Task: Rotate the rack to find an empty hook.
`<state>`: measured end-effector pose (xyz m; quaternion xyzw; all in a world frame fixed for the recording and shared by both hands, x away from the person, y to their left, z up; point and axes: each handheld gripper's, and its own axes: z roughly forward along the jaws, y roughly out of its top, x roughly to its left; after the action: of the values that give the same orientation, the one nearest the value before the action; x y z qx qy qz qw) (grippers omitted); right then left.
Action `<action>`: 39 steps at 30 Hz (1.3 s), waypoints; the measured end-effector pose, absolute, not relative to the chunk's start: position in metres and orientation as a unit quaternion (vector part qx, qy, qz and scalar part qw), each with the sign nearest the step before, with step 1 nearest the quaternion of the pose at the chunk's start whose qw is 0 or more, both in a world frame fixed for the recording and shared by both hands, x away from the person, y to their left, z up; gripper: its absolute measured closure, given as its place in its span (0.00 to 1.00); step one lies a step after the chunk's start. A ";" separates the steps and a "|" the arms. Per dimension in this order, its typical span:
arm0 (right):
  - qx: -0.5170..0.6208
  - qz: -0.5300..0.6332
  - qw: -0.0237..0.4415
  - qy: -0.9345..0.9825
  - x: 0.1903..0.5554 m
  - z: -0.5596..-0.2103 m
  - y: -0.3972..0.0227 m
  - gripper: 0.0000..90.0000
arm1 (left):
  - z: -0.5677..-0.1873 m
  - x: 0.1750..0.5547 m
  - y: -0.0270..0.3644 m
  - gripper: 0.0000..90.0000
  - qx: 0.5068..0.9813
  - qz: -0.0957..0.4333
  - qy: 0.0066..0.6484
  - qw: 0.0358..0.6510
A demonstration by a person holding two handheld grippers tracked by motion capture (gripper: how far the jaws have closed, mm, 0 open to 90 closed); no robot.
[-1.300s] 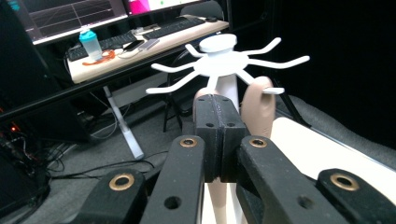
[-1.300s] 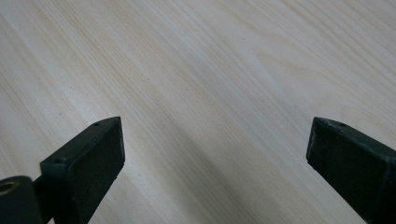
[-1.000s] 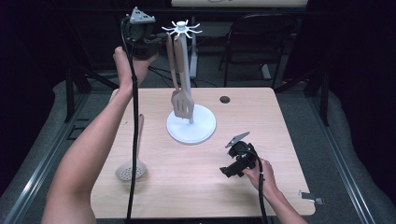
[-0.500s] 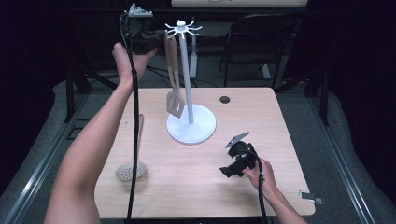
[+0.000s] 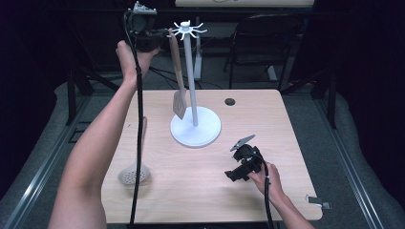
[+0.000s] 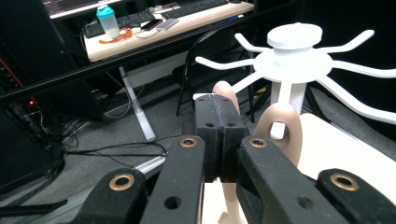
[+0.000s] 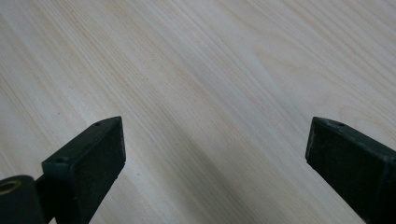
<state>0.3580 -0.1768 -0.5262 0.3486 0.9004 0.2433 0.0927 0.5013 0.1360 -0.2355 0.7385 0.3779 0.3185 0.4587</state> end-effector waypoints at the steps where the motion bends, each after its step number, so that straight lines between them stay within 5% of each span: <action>1: 0.348 0.243 0.093 0.901 0.358 -0.526 -0.177 0.05 | -0.236 0.502 0.136 1.00 0.738 0.319 0.379 0.459; 25: 0.351 0.250 0.092 0.898 0.357 -0.527 -0.176 0.05 | -0.240 0.494 0.158 0.91 0.739 0.309 0.384 0.460; 39: 0.351 0.246 0.095 0.899 0.357 -0.527 -0.176 0.05 | -0.267 0.473 0.171 0.40 0.763 0.290 0.393 0.423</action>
<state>0.3571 -0.1759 -0.5267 0.3509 0.8985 0.2457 0.0955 0.4725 0.1710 -0.2675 0.7634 0.3932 0.2898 0.4228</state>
